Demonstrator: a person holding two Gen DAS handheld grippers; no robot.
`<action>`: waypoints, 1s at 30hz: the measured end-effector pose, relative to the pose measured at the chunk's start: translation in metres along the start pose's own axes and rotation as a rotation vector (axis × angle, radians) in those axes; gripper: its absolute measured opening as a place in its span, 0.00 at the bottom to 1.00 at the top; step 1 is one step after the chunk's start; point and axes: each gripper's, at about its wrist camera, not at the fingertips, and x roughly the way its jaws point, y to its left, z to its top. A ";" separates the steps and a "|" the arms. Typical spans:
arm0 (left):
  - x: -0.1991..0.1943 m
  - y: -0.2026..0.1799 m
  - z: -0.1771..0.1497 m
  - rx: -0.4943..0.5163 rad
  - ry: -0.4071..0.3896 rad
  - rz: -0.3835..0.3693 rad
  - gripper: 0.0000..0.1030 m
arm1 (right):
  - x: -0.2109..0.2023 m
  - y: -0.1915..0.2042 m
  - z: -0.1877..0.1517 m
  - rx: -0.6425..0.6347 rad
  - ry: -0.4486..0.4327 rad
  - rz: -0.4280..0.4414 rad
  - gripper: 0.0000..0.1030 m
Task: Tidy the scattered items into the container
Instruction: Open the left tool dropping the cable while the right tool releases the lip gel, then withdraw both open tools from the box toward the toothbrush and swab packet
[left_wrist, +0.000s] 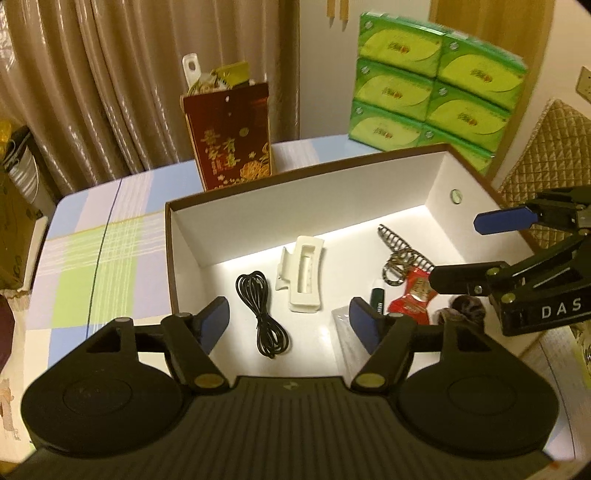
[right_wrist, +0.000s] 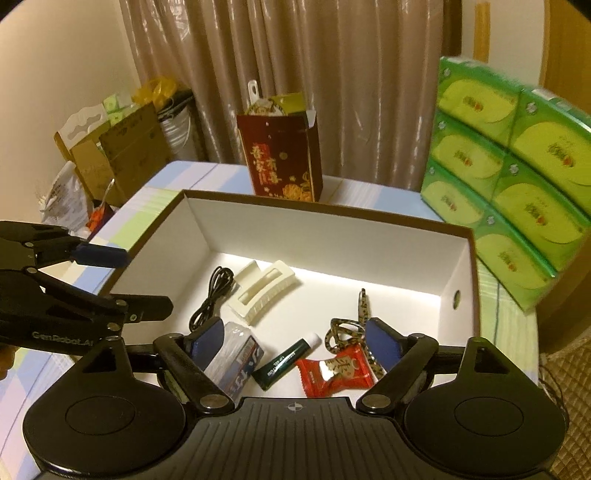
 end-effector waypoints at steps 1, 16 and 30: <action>-0.005 -0.001 -0.001 0.000 -0.005 0.000 0.71 | -0.004 0.001 -0.001 -0.002 -0.006 -0.006 0.82; -0.070 -0.020 -0.029 -0.015 -0.081 -0.009 0.85 | -0.066 0.025 -0.034 -0.025 -0.085 -0.033 0.91; -0.105 -0.031 -0.073 -0.023 -0.092 0.001 0.86 | -0.084 0.041 -0.079 -0.024 -0.069 -0.036 0.91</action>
